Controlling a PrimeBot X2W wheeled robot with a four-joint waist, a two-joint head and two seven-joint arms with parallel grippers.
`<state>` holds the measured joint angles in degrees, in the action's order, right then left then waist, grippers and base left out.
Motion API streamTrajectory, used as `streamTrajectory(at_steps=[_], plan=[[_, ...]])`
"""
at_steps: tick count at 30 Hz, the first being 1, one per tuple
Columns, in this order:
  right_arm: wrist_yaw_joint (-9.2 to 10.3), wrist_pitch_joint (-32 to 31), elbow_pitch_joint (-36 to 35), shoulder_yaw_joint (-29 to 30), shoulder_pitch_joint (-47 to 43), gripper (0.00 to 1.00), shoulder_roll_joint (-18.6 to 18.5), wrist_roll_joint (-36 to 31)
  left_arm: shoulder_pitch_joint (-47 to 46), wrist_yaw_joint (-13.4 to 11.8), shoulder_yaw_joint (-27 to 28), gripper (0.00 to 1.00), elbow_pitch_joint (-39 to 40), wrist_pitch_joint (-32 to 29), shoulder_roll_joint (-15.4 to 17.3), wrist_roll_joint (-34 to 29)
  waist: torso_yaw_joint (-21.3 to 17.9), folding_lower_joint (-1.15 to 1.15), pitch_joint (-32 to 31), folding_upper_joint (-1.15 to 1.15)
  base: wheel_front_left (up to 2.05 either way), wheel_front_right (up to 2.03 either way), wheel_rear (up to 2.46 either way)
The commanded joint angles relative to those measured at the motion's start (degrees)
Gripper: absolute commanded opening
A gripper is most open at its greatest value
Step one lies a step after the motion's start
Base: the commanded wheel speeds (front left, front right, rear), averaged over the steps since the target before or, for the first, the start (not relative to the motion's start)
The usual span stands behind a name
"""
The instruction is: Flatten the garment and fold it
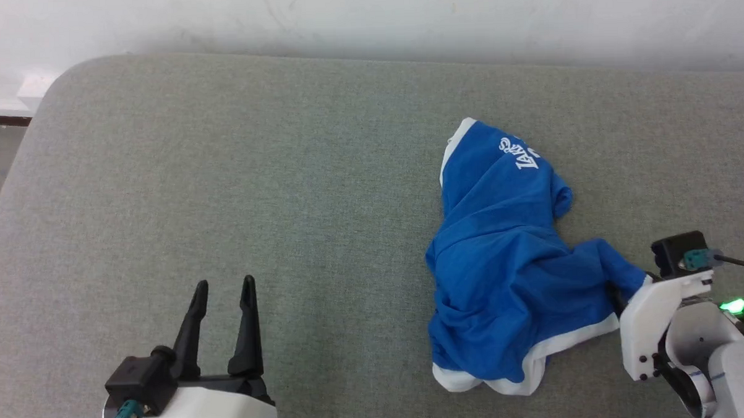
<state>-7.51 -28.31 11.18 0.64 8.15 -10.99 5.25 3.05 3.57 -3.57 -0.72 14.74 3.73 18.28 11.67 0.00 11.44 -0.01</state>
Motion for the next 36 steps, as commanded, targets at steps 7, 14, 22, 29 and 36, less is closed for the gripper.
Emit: streamTrajectory(at_steps=[7, 14, 22, 29, 36], plan=[[0.02, 4.81, -0.5, -0.85, 4.51, 0.0, -0.71, -0.69, -1.74, 1.51, 1.27, 1.0, -0.91, 0.26, -0.64, -1.32, -3.12, 0.0, -0.43, 0.01, 0.0, 0.0, 0.0], [0.02, 8.0, -4.83, 11.91, -2.55, 0.0, 2.23, -3.63, -2.0, 2.04, 1.67, 1.0, -1.4, 0.26, -0.79, -1.8, -5.53, 0.0, -0.19, 0.01, 0.0, 0.0, 0.0], [0.02, 2.75, -7.85, 22.21, -18.46, 0.0, 7.57, -5.82, -2.35, 2.3, 1.35, 1.0, -2.51, 0.26, -0.84, -1.16, -6.45, 0.0, 1.21, 0.01, 0.0, 0.0, 0.0], [0.02, 6.96, -14.48, 18.87, -13.79, 1.0, 8.08, -5.49, -2.95, 2.38, 0.65, 1.0, -3.63, 0.26, -0.84, -1.09, -6.03, 0.0, 0.41, 0.01, 0.0, 0.0, 0.0], [0.02, 5.23, -23.59, 3.2, -3.51, 1.0, 5.74, -3.09, -3.42, 2.23, -0.53, 1.0, -3.65, 0.26, -0.85, -0.36, -3.15, 0.0, 0.82, 0.01, 0.0, 0.0, 0.0]])
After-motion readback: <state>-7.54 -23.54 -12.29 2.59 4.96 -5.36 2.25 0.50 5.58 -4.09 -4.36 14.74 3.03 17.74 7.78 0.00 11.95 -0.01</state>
